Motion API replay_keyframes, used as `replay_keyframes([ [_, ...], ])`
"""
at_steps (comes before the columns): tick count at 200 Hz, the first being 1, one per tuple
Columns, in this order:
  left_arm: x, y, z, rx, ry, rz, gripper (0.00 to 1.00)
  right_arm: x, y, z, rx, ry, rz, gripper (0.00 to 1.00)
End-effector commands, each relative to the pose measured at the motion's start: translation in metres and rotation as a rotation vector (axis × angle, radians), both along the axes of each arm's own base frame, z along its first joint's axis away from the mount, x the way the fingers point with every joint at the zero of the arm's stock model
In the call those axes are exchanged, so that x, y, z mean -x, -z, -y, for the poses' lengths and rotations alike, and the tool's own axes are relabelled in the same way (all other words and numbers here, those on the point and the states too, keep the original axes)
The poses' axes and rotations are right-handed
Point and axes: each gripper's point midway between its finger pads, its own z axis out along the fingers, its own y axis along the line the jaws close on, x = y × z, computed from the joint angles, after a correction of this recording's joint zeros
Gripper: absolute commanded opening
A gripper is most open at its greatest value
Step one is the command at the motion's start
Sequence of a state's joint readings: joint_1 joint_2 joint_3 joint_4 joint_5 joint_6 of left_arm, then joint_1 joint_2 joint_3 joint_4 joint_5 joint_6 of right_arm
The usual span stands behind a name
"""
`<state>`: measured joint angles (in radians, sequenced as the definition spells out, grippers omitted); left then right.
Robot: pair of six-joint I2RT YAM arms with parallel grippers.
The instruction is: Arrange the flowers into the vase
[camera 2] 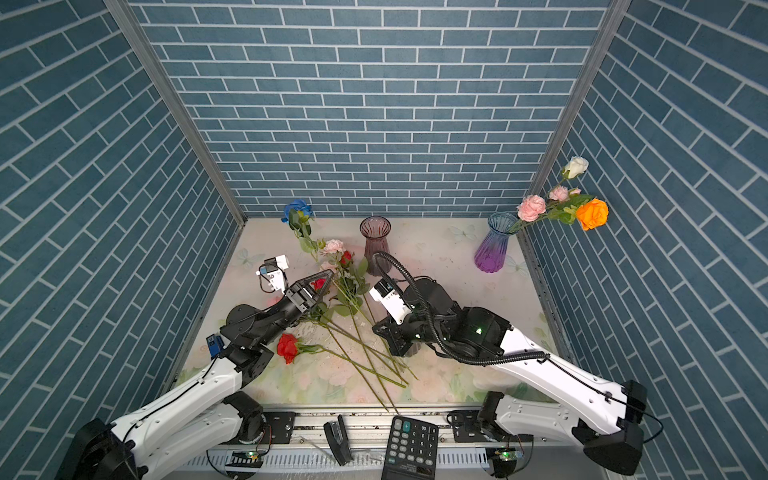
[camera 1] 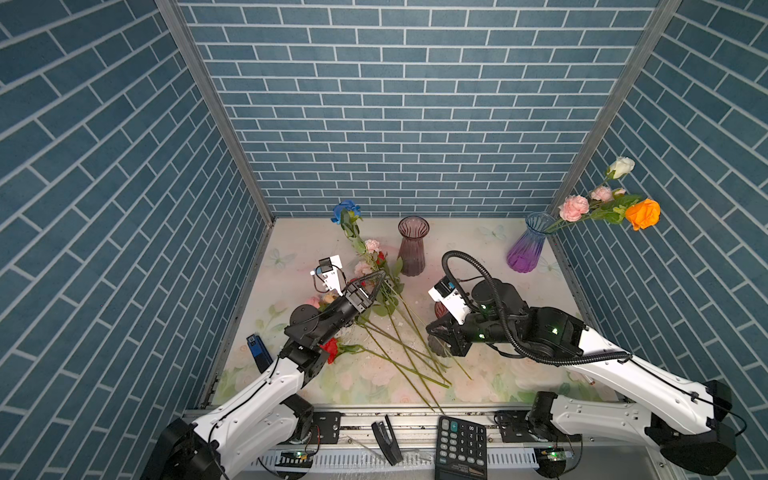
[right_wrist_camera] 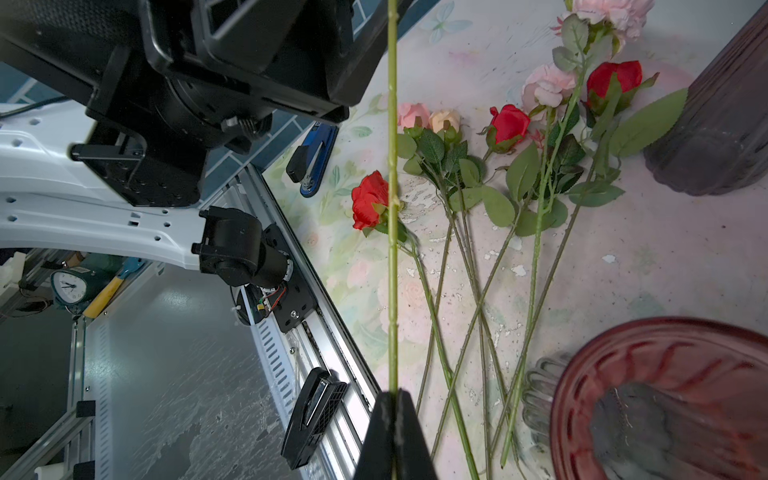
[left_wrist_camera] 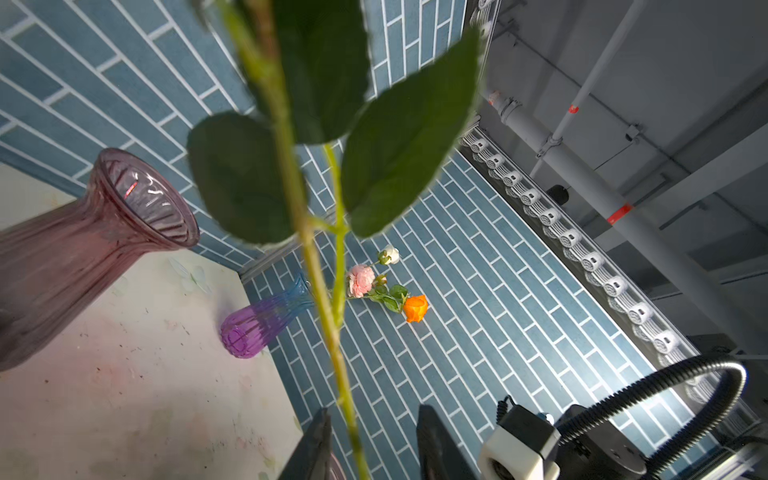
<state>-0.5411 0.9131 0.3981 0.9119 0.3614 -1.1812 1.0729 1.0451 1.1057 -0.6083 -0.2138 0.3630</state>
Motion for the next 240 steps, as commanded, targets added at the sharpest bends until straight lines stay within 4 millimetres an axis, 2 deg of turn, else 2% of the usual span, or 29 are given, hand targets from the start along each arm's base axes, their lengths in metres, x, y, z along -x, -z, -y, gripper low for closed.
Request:
replay_keyframes([
  [1, 0.002, -0.017, 0.000, 0.033, 0.011, 0.057, 0.27, 0.006, 0.002, 0.003, -0.011, -0.001, -0.034, 0.00],
  [38, 0.002, -0.017, 0.002, 0.031, 0.019, 0.052, 0.00, 0.005, 0.002, 0.010, 0.001, 0.022, -0.021, 0.00],
  [44, 0.002, -0.017, 0.003, 0.026, 0.024, 0.045, 0.00, 0.002, 0.002, 0.012, 0.007, 0.036, -0.013, 0.00],
  [62, 0.003, -0.019, 0.005, 0.007, 0.035, 0.041, 0.00, -0.004, -0.004, 0.023, 0.025, 0.087, 0.022, 0.23],
  [70, 0.005, -0.024, 0.007, -0.002, 0.044, 0.051, 0.00, -0.007, -0.008, 0.029, 0.029, 0.113, 0.040, 0.29],
  [83, 0.012, -0.040, 0.016, -0.030, 0.080, 0.096, 0.00, -0.014, -0.013, 0.042, 0.034, 0.163, 0.075, 0.33],
  [99, 0.028, -0.065, 0.037, -0.135, 0.117, 0.200, 0.00, -0.026, -0.016, 0.067, 0.051, 0.268, 0.116, 0.34],
  [113, 0.045, -0.091, 0.056, -0.247, 0.125, 0.322, 0.00, -0.041, -0.018, 0.102, 0.084, 0.418, 0.159, 0.37],
  [130, 0.065, -0.122, 0.077, -0.334, 0.118, 0.492, 0.00, -0.054, -0.019, 0.148, 0.103, 0.617, 0.204, 0.46],
  [147, 0.073, -0.154, 0.091, -0.344, 0.112, 0.616, 0.00, -0.056, -0.022, 0.186, 0.089, 0.760, 0.240, 0.51],
  [165, 0.070, -0.177, 0.103, -0.349, 0.118, 0.683, 0.00, -0.051, -0.021, 0.207, 0.072, 0.827, 0.255, 0.50],
  [192, 0.057, -0.180, 0.127, -0.428, 0.129, 0.749, 0.00, -0.043, -0.014, 0.221, 0.062, 0.855, 0.240, 0.49],
  [240, 0.024, -0.152, 0.156, -0.563, 0.090, 0.779, 0.00, -0.037, -0.007, 0.227, 0.049, 0.865, 0.226, 0.48],
])
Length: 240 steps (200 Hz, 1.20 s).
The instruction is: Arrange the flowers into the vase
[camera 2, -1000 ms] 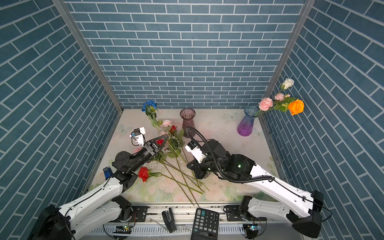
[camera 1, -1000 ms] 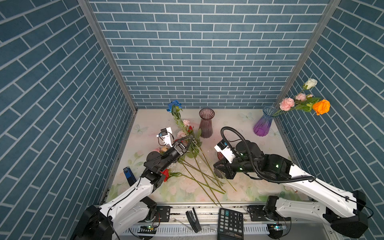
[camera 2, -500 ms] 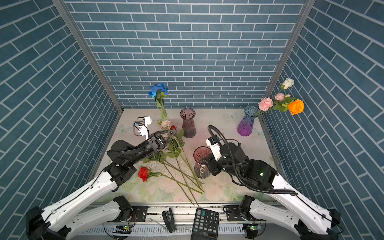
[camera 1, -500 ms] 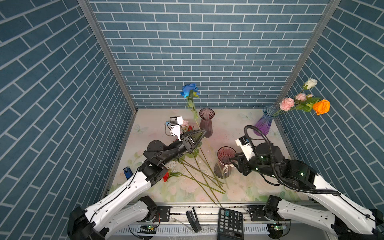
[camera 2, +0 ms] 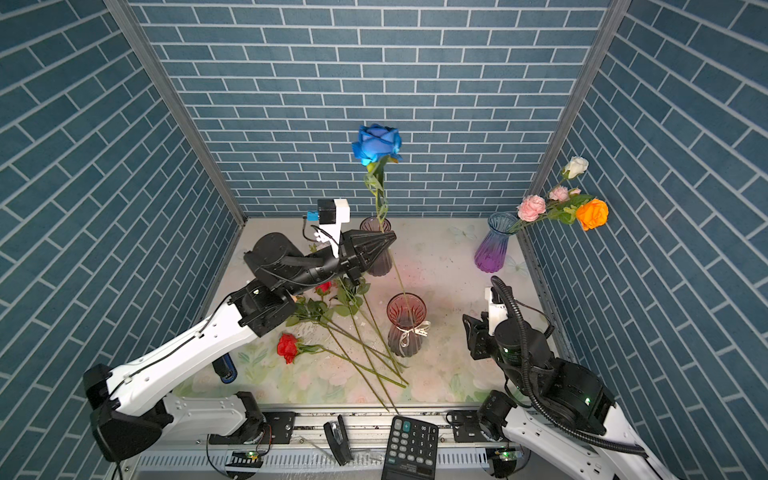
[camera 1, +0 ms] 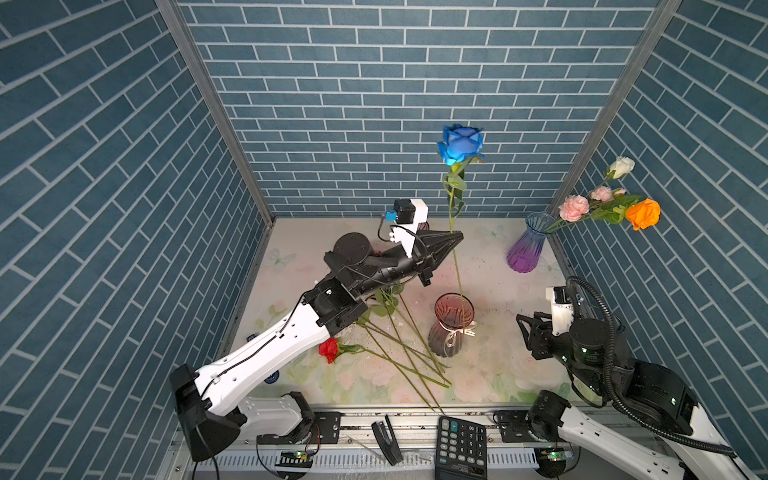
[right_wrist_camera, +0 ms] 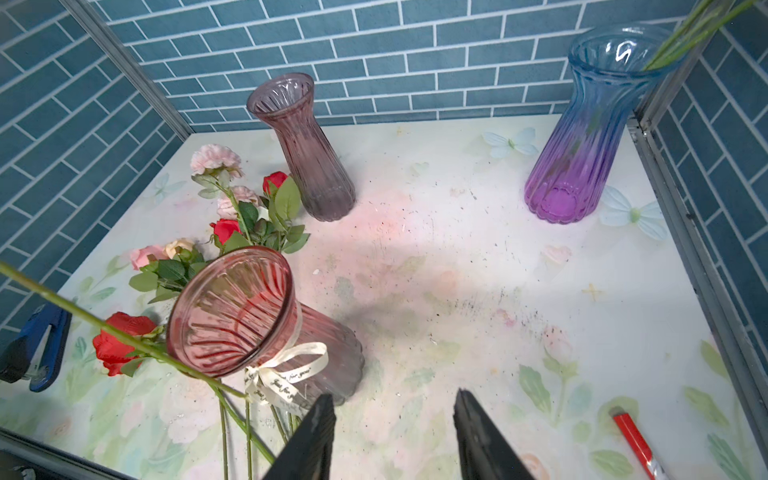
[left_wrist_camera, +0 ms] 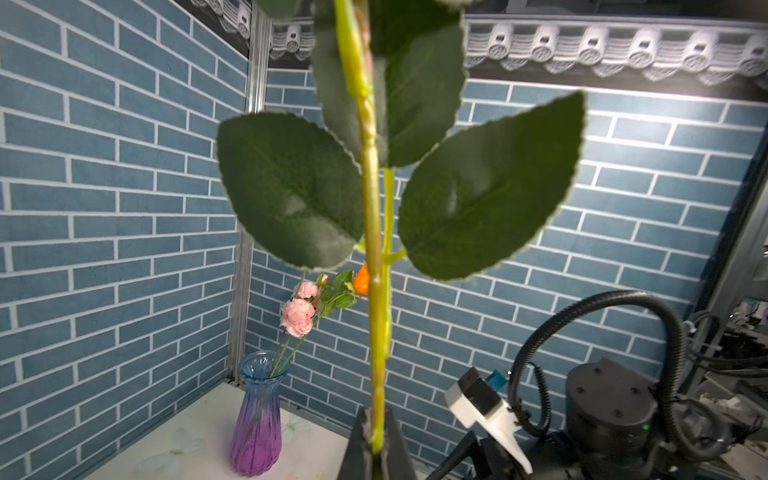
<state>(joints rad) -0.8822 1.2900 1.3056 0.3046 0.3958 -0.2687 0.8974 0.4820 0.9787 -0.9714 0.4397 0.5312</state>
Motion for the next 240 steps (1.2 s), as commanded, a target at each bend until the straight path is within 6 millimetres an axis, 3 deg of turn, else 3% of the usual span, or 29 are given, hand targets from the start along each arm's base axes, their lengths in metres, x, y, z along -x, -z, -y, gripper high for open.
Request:
replay_keyframes([
  [1, -0.008, 0.008, 0.009, -0.065, -0.031, 0.071, 0.00, 0.002, 0.003, 0.011, -0.019, 0.057, -0.012, 0.48],
  [38, -0.013, 0.023, 0.012, -0.076, -0.041, 0.050, 0.00, 0.001, 0.003, 0.011, 0.001, 0.051, -0.010, 0.48],
  [91, -0.002, -0.022, -0.007, -0.006, -0.064, 0.103, 0.00, -0.006, 0.004, -0.004, 0.017, 0.021, -0.017, 0.48],
  [120, 0.000, -0.037, -0.010, 0.006, -0.075, 0.131, 0.00, -0.009, 0.005, -0.010, 0.015, 0.013, -0.021, 0.47],
  [193, 0.000, -0.045, -0.006, 0.021, -0.052, 0.126, 0.00, -0.008, 0.005, -0.006, 0.020, 0.020, -0.016, 0.47],
  [240, 0.009, -0.053, -0.017, 0.057, -0.045, 0.116, 0.00, -0.010, 0.004, -0.007, 0.019, 0.021, -0.012, 0.47],
])
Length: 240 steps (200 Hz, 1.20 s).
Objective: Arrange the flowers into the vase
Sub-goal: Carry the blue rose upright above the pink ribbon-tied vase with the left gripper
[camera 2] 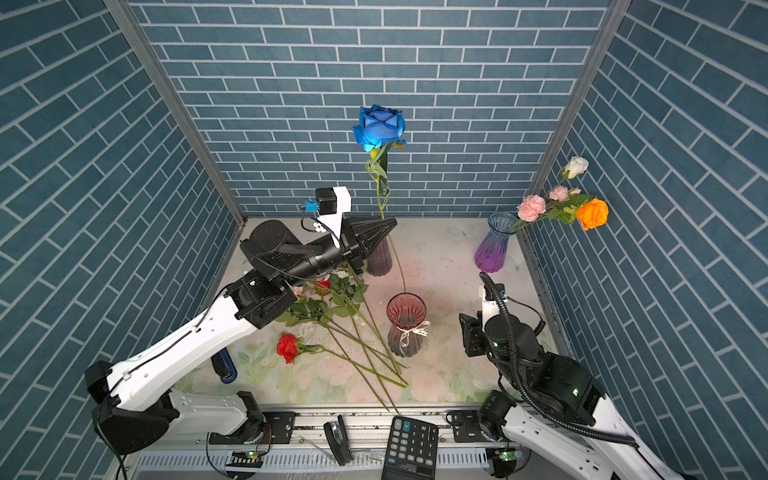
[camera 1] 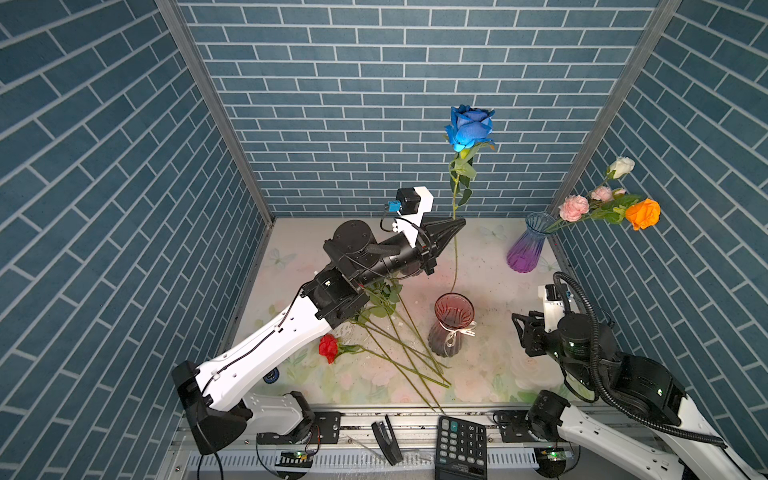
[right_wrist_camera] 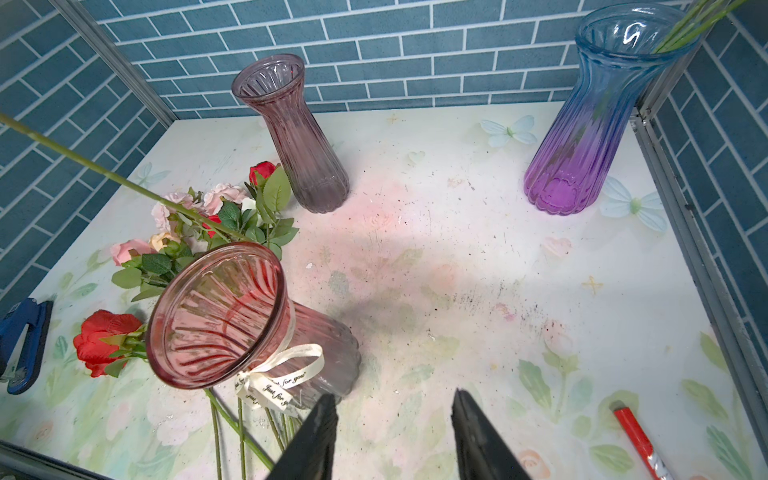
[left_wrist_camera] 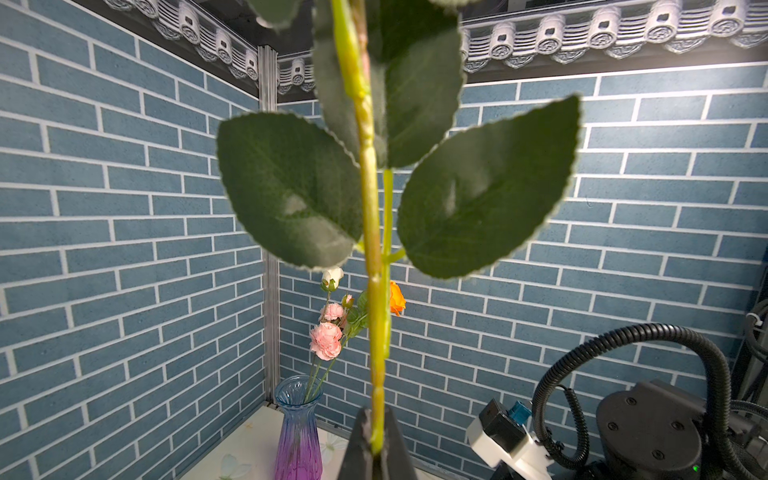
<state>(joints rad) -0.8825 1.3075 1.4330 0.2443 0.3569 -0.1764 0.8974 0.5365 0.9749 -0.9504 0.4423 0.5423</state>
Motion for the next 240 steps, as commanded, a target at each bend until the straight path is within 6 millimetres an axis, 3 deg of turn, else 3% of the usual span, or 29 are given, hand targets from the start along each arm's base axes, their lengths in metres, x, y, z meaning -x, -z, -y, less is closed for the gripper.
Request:
replay_keyframes([
  [1, 0.011, -0.014, -0.010, 0.043, 0.017, 0.010, 0.00, -0.002, -0.002, 0.002, -0.002, 0.014, 0.014, 0.47],
  [54, 0.020, -0.031, -0.020, 0.072, 0.022, 0.029, 0.00, -0.005, 0.000, -0.006, -0.010, 0.001, 0.007, 0.47],
  [96, 0.018, -0.026, -0.017, 0.064, 0.024, 0.017, 0.00, -0.005, 0.000, -0.005, -0.010, 0.002, 0.007, 0.47],
  [134, 0.011, -0.008, -0.008, 0.049, 0.029, -0.016, 0.00, -0.004, 0.000, -0.004, -0.011, 0.002, 0.006, 0.47],
  [165, -0.001, 0.030, 0.013, -0.018, 0.050, -0.085, 0.00, -0.004, -0.001, -0.005, -0.009, 0.001, 0.007, 0.47],
  [169, -0.004, 0.037, 0.016, -0.042, 0.050, -0.099, 0.06, -0.004, -0.001, -0.005, -0.008, 0.001, 0.006, 0.47],
  [184, -0.020, 0.080, 0.030, -0.206, 0.016, -0.194, 0.64, -0.004, -0.001, -0.005, -0.007, 0.000, 0.008, 0.47],
  [195, -0.026, 0.106, 0.031, -0.330, -0.011, -0.275, 0.83, -0.004, -0.002, -0.005, -0.007, -0.002, 0.006, 0.47],
  [214, -0.020, 0.132, 0.020, -0.434, -0.024, -0.322, 0.88, -0.002, -0.002, -0.002, -0.002, 0.002, 0.005, 0.47],
  [240, -0.011, 0.151, -0.017, -0.380, -0.113, -0.299, 0.92, -0.003, 0.004, 0.000, 0.007, 0.010, 0.008, 0.47],
])
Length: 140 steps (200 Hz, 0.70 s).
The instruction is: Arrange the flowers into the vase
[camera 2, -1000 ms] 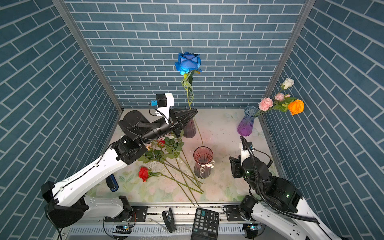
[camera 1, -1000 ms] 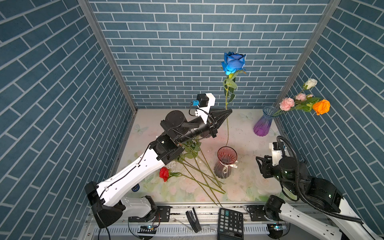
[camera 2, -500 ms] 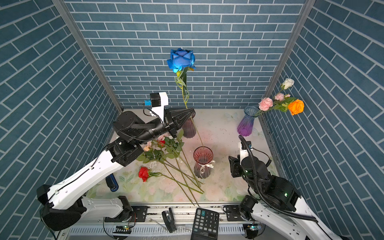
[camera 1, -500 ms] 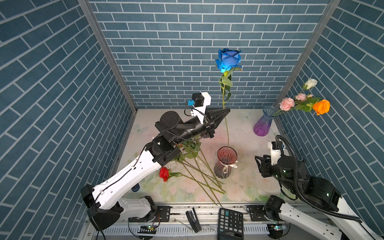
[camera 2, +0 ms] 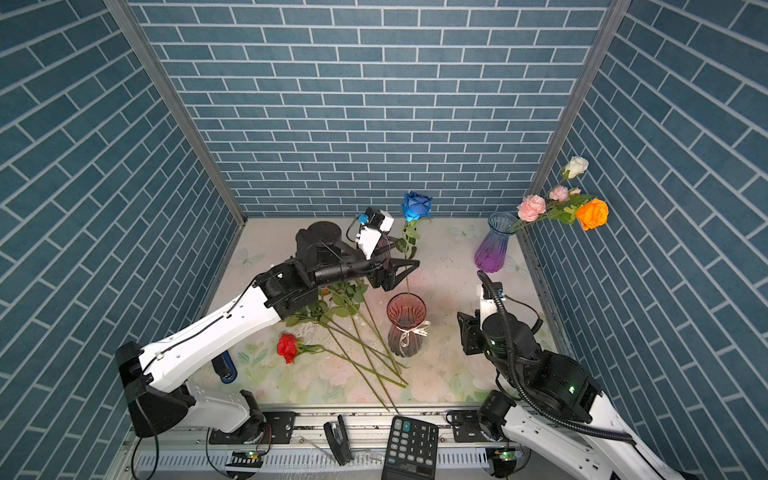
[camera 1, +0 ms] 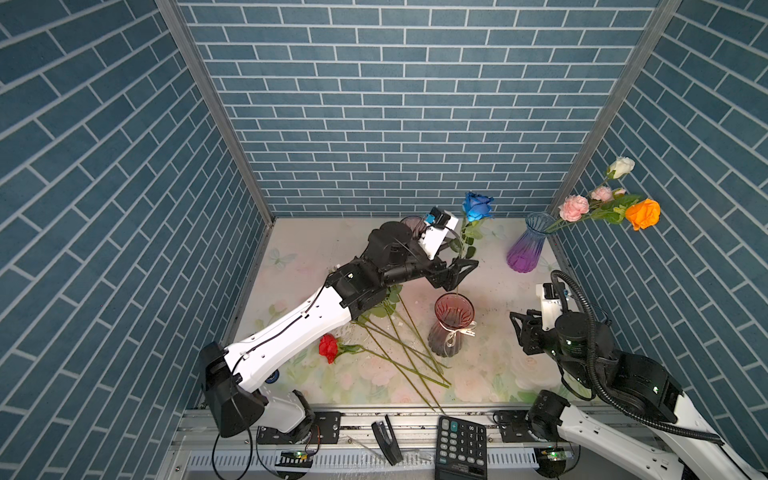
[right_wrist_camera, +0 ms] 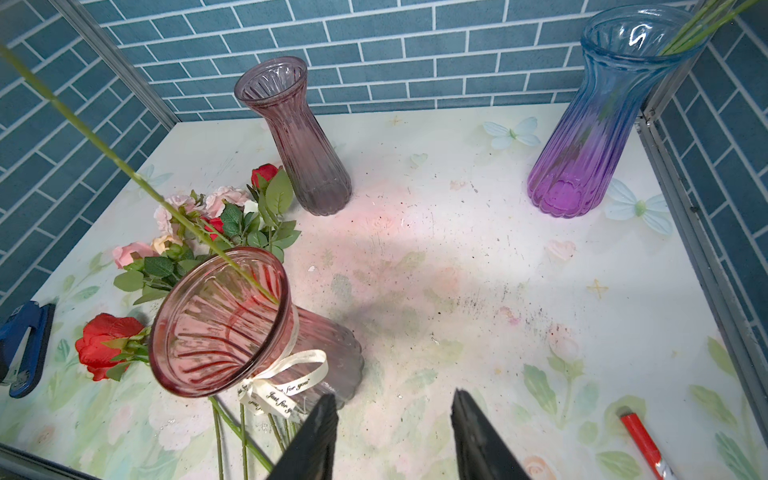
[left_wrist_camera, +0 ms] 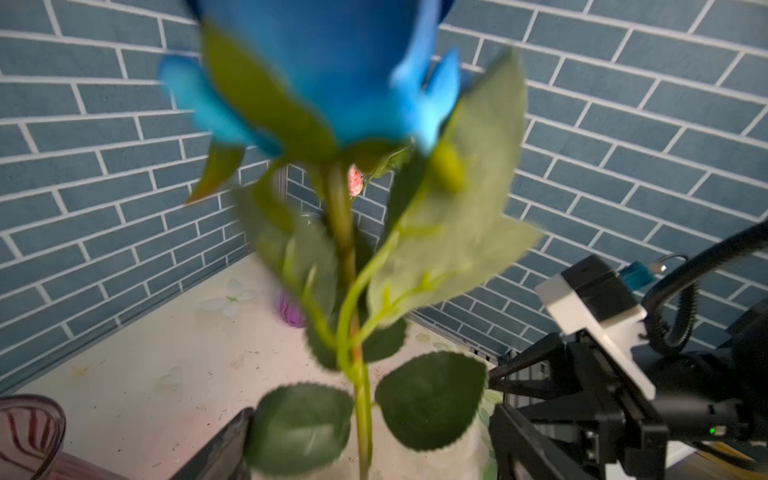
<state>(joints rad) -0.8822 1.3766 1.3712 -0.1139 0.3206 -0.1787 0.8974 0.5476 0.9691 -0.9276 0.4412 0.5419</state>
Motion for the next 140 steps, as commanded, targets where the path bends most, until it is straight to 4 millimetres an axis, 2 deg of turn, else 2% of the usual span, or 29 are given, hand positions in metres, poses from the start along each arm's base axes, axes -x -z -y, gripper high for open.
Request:
replay_keyframes([
  [1, 0.016, 0.008, -0.041, -0.012, -0.073, 0.030, 0.92, 0.000, 0.005, 0.004, 0.011, 0.011, 0.004, 0.47],
  [24, 0.018, 0.024, -0.076, -0.007, -0.176, 0.004, 0.91, -0.004, 0.009, -0.006, 0.010, -0.006, -0.007, 0.47],
  [47, 0.018, 0.054, -0.108, -0.033, -0.292, -0.059, 0.91, -0.008, 0.016, -0.018, 0.016, -0.026, -0.041, 0.46],
  [76, 0.013, 0.101, -0.149, -0.057, -0.487, -0.194, 0.92, -0.010, 0.046, -0.036, 0.018, -0.048, -0.137, 0.46],
  [83, 0.012, 0.115, -0.157, -0.065, -0.524, -0.238, 0.99, -0.009, 0.055, -0.041, 0.019, -0.065, -0.162, 0.46],
  [87, 0.011, 0.123, -0.162, -0.066, -0.546, -0.269, 0.99, -0.009, 0.059, -0.044, 0.018, -0.076, -0.174, 0.47],
  [102, 0.009, 0.155, -0.174, -0.093, -0.598, -0.371, 1.00, -0.006, 0.081, -0.051, 0.027, -0.105, -0.231, 0.48],
  [114, 0.008, 0.175, -0.179, -0.103, -0.630, -0.420, 1.00, -0.004, 0.098, -0.049, 0.026, -0.095, -0.280, 0.48],
  [119, 0.010, 0.189, -0.181, -0.115, -0.640, -0.440, 1.00, -0.003, 0.102, -0.048, 0.020, -0.087, -0.296, 0.48],
  [140, 0.014, 0.224, -0.177, -0.099, -0.626, -0.489, 1.00, 0.001, 0.119, -0.040, -0.024, -0.041, -0.343, 0.48],
])
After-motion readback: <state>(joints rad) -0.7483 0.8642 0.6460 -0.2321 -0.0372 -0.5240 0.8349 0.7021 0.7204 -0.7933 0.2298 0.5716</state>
